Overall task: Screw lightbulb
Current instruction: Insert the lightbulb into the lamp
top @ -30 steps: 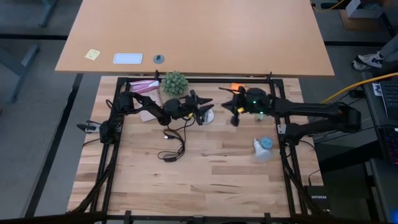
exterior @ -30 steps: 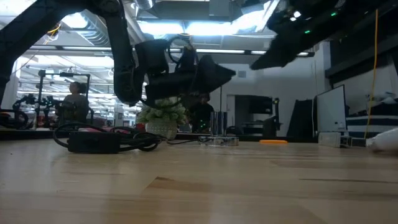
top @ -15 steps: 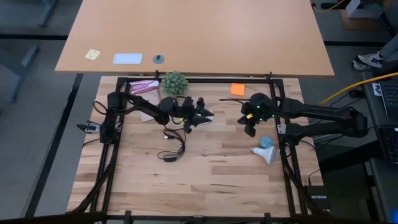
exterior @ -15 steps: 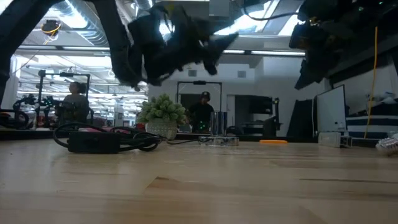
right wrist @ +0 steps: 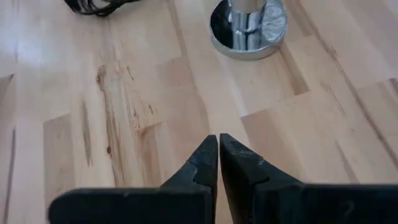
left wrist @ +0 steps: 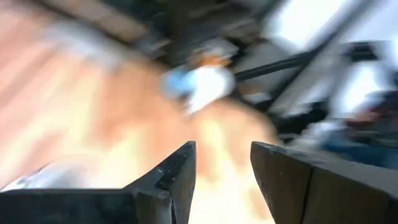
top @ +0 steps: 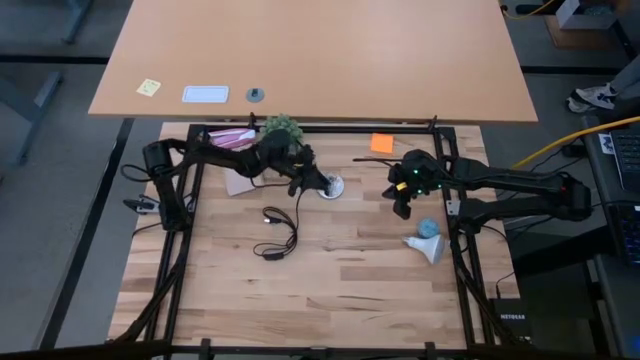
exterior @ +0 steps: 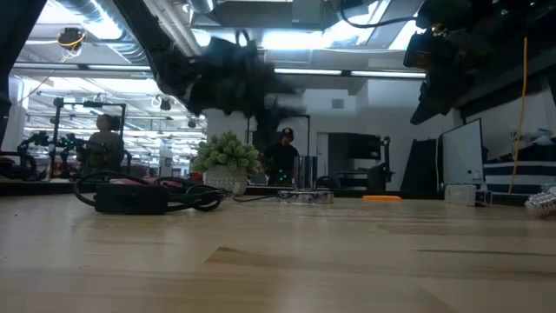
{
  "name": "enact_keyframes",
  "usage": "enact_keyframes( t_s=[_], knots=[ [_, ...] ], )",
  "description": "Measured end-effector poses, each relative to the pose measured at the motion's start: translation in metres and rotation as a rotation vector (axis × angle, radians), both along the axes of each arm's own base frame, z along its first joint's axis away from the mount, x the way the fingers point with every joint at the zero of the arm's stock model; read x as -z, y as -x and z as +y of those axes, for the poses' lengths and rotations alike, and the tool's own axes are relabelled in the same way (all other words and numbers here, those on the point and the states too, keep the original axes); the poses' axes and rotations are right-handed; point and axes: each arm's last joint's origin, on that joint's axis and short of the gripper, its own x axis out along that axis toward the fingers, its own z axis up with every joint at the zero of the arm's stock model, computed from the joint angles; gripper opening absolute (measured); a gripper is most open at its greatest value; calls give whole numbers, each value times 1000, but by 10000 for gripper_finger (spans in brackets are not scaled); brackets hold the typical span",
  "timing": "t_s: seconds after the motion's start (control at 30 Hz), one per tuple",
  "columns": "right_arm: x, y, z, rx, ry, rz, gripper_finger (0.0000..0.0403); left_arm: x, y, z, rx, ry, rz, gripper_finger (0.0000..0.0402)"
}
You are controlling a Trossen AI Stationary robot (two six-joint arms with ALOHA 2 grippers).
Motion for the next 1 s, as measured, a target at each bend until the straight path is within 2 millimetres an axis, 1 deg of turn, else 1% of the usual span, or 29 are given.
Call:
enact_keyframes(
  t_s=[0.07,0.17,0.27,0.37,0.43,0.53,0.7,0.83,1.0],
  knots=[
    [-1,-1,0,9,1,-18,23,14,8,9,-124,-14,151,143],
    [-5,-9,-3,20,12,-87,23,31,18,16,-285,-47,365,143],
    [-4,-22,-7,20,29,-152,23,42,25,12,-358,-89,522,143],
    [3,-39,-12,19,40,-188,23,47,26,4,-382,-134,605,143],
    [11,-51,-16,20,43,-196,23,49,25,-2,-403,-179,644,143],
    [29,-68,-21,21,37,-179,23,51,23,-11,-442,-256,686,143],
    [67,-90,-28,24,15,-110,23,53,20,-24,-499,-340,739,143],
    [93,-100,-31,29,6,-65,23,54,19,-34,-520,-363,770,143],
    [115,-109,-35,38,14,-57,23,56,17,-46,-546,-355,797,143]
  ],
)
